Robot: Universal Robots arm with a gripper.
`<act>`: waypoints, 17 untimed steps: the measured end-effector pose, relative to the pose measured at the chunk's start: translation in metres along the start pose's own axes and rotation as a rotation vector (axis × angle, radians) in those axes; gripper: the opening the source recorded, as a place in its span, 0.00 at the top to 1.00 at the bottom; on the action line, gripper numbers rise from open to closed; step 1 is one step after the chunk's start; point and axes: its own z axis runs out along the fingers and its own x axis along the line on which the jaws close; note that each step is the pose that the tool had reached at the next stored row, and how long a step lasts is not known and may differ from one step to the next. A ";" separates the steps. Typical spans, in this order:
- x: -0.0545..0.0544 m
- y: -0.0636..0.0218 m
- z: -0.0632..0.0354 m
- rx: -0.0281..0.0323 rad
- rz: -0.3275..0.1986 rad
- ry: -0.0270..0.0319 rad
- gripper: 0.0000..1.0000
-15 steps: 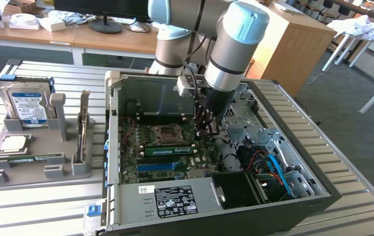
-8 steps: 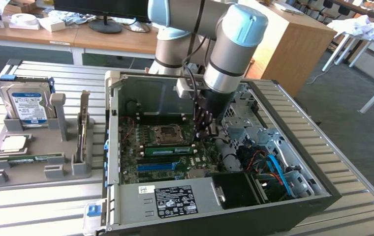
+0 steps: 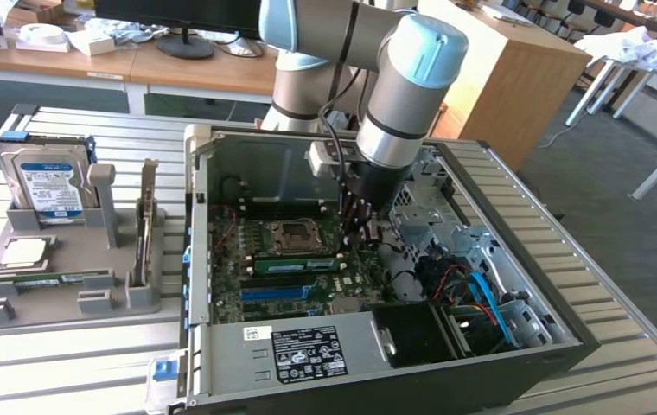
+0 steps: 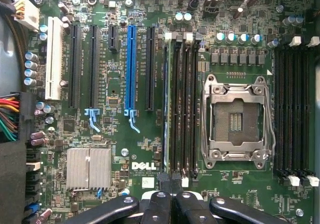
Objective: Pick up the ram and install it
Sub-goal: 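Press down the ram until it locks into place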
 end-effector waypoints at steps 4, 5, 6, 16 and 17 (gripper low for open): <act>0.000 0.0000 0.0002 0.0002 0.000 -0.0005 0.90; 0.001 0.0000 0.0002 0.0002 0.000 -0.0004 0.90; 0.001 0.0000 0.0002 0.0002 0.000 -0.0003 0.90; 0.001 -0.0003 0.0079 0.0003 0.000 -0.0002 0.90; 0.001 -0.0003 0.0086 0.0003 0.000 -0.0002 0.90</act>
